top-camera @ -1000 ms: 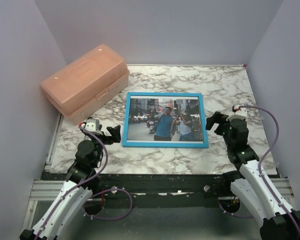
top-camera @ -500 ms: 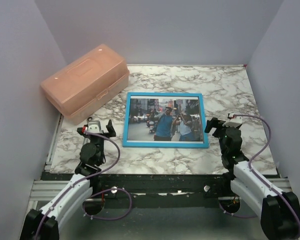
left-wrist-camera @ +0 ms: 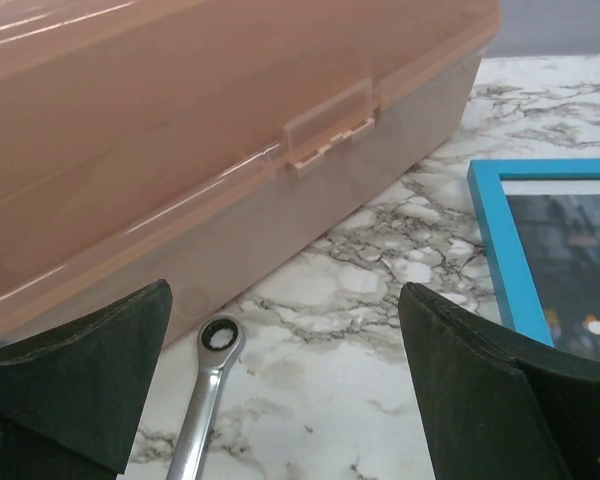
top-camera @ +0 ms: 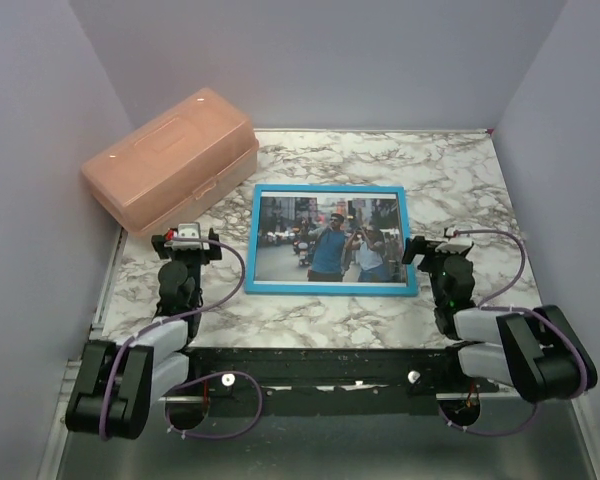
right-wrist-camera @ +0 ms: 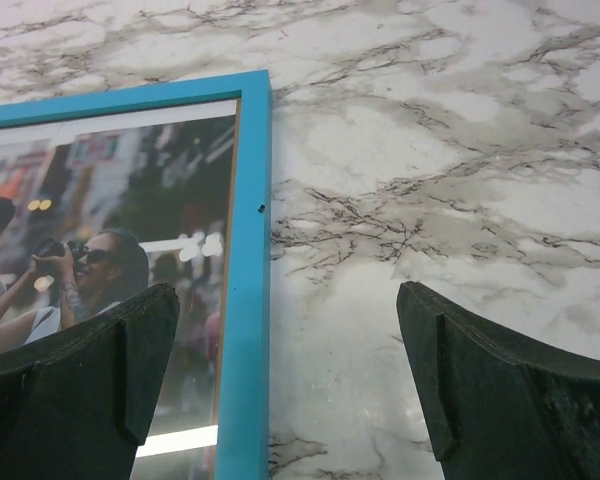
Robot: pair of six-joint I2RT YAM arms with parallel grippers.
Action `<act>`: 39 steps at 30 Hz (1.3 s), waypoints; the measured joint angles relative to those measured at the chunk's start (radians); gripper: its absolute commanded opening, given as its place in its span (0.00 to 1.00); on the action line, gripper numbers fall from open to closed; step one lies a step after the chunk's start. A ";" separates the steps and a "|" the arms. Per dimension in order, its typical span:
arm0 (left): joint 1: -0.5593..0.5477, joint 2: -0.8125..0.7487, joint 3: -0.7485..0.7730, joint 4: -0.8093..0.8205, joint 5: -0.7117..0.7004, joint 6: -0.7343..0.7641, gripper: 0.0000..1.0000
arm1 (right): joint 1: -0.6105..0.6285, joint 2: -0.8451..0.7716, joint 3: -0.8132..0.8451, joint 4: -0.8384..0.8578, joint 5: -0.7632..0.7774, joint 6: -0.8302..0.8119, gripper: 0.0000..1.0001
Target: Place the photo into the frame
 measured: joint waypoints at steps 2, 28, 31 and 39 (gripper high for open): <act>0.024 0.077 0.021 0.079 0.040 0.001 0.99 | 0.000 0.068 0.013 0.066 -0.004 -0.004 1.00; 0.056 0.274 0.147 0.134 0.027 -0.057 0.98 | -0.127 0.418 0.145 0.301 -0.030 0.016 1.00; 0.056 0.274 0.147 0.131 0.027 -0.057 0.99 | -0.127 0.418 0.151 0.301 -0.042 0.013 1.00; 0.056 0.274 0.147 0.127 0.026 -0.058 0.99 | -0.127 0.418 0.176 0.292 -0.104 -0.005 1.00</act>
